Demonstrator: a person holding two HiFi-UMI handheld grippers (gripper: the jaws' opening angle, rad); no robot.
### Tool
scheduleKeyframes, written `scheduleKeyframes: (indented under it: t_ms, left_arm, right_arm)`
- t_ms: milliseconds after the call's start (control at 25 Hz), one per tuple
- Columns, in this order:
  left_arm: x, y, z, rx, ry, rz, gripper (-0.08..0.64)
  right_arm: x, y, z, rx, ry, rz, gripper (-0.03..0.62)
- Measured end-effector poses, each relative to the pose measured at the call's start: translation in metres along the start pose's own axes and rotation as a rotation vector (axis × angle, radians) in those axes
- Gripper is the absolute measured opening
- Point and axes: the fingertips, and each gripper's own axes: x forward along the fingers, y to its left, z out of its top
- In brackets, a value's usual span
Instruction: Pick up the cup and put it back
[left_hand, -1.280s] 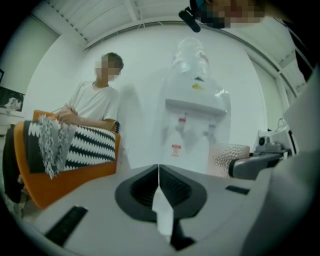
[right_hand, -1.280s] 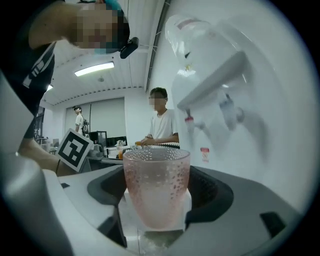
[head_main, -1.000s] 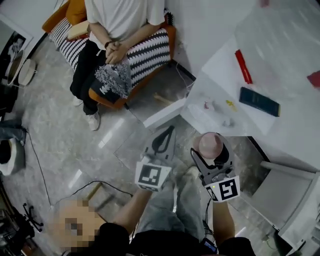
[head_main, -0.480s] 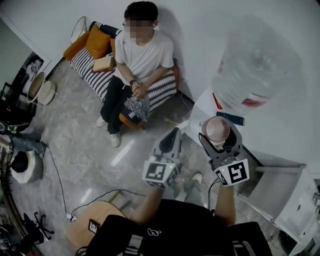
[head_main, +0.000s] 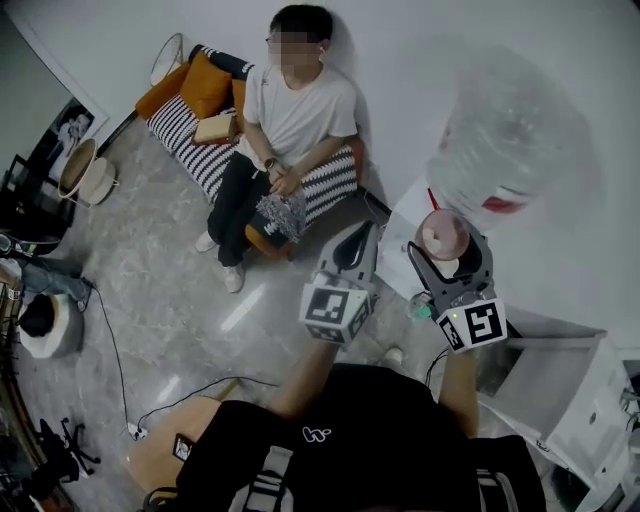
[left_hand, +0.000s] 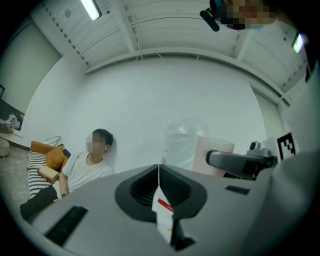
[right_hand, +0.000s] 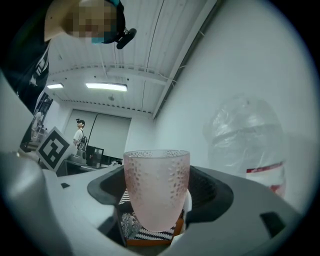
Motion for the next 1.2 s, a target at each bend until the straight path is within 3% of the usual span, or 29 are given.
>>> scheduleKeyframes:
  t_ms: [600, 920, 1120, 1200]
  left_arm:
    - [0.012, -0.002, -0.002, 0.036, 0.036, -0.050, 0.014]
    - [0.014, -0.014, -0.010, 0.051, 0.066, -0.070, 0.014]
    - [0.014, -0.015, -0.026, 0.060, 0.154, -0.063, 0.014]
    - [0.020, -0.015, -0.031, 0.075, 0.153, -0.076, 0.014]
  right_arm:
    - [0.005, 0.001, -0.011, 0.032, 0.015, -0.011, 0.380]
    - [-0.005, -0.004, -0.016, 0.106, 0.008, -0.014, 0.380]
    - [-0.011, -0.004, -0.034, 0.167, 0.023, -0.022, 0.380]
    - [-0.012, -0.004, -0.044, 0.191, 0.032, -0.025, 0.380]
